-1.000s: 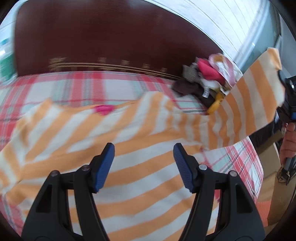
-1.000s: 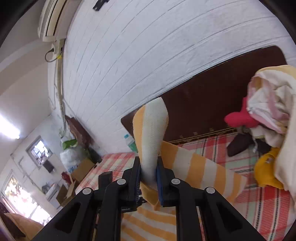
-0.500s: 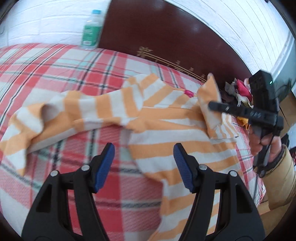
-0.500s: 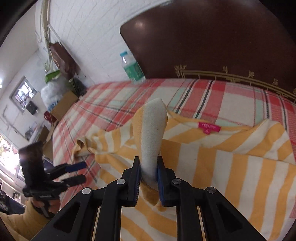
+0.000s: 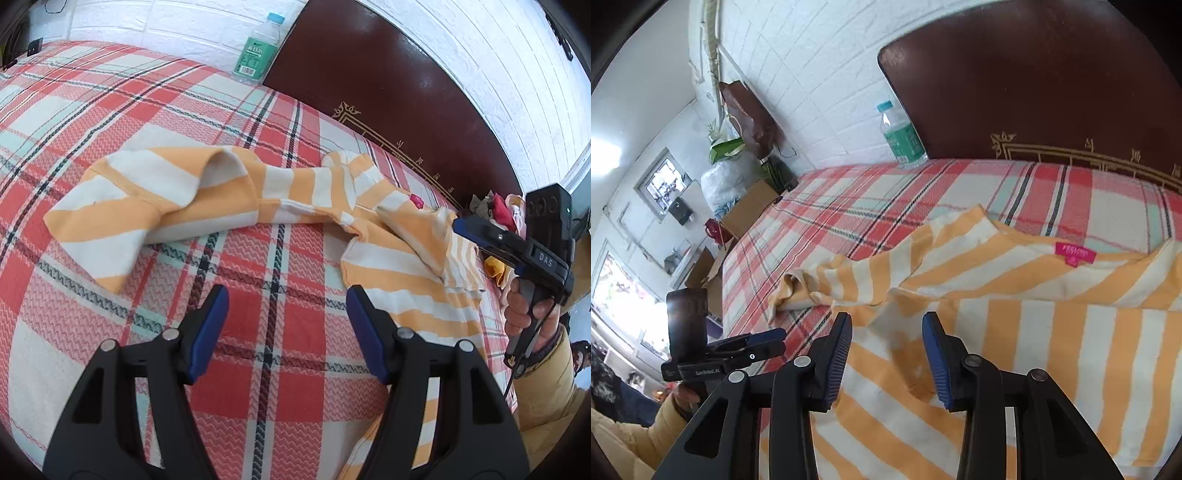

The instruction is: Fold clothes

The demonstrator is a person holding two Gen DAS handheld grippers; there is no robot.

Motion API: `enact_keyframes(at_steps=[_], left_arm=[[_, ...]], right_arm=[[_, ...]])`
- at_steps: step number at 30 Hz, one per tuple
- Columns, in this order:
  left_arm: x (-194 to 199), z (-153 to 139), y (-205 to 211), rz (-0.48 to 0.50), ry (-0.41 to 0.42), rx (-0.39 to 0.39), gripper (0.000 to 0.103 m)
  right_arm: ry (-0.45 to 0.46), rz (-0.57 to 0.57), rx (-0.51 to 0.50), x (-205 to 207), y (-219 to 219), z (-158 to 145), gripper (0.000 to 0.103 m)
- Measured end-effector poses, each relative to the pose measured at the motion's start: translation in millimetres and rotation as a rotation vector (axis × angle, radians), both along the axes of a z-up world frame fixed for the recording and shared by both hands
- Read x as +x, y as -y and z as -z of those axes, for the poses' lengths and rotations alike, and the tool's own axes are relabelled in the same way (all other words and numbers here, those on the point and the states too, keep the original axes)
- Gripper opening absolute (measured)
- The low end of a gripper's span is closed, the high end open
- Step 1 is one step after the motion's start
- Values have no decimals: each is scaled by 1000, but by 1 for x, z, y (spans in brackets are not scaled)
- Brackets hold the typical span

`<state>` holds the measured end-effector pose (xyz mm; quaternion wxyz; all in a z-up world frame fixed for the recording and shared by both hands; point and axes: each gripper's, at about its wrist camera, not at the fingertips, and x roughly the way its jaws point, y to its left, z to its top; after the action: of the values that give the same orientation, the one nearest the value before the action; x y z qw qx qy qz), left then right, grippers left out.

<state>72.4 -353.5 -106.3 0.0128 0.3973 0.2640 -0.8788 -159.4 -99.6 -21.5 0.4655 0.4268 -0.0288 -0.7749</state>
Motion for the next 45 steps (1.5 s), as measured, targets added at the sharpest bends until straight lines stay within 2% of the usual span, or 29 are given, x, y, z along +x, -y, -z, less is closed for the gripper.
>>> enact_keyframes(at_steps=[2,5,7,10,14,18,22,27,28,29,30,31,33,38,42,45], left_arm=[[-1,2,2,-4,4,9,67],[-1,5,5,-13,9,24,67],[0,5,8,-19,4,40,67],[0,6,13,-38,1,59,67],[4,-1,21,-96,-5,17,67],[17,-29,25,-137,-54,-159,67],[1,-45,25,-105,-29,-373,67],[-41,-28,23,-12,58,-520,67],[-49,-21,24,1,86,-544,64],[-56,-13,25,13,115,-570,57],[-60,-7,27,20,138,-583,31],[-61,-3,30,20,155,-578,19],[-57,-5,34,6,139,-564,14],[-27,-40,44,-43,19,-488,10],[3,-64,47,-65,-70,-428,11],[36,-69,50,-94,-131,-378,11]], right_arm=[[-13,21,16,-2,-5,1,43],[29,57,82,-11,-3,17,43],[43,40,103,-10,4,28,43],[6,1,168,-1,23,39,43],[-52,-23,260,5,46,48,43],[-42,-25,261,5,46,48,43],[-23,-22,227,11,40,46,43],[1,-8,185,22,33,44,45],[9,-6,174,24,31,44,47],[15,-4,165,26,29,43,47],[17,-6,160,28,27,41,47],[16,-7,160,30,26,40,47],[5,-18,156,34,27,35,47],[-59,-90,139,49,41,17,47],[-142,-201,157,65,79,8,47],[-146,-266,159,74,108,10,47]])
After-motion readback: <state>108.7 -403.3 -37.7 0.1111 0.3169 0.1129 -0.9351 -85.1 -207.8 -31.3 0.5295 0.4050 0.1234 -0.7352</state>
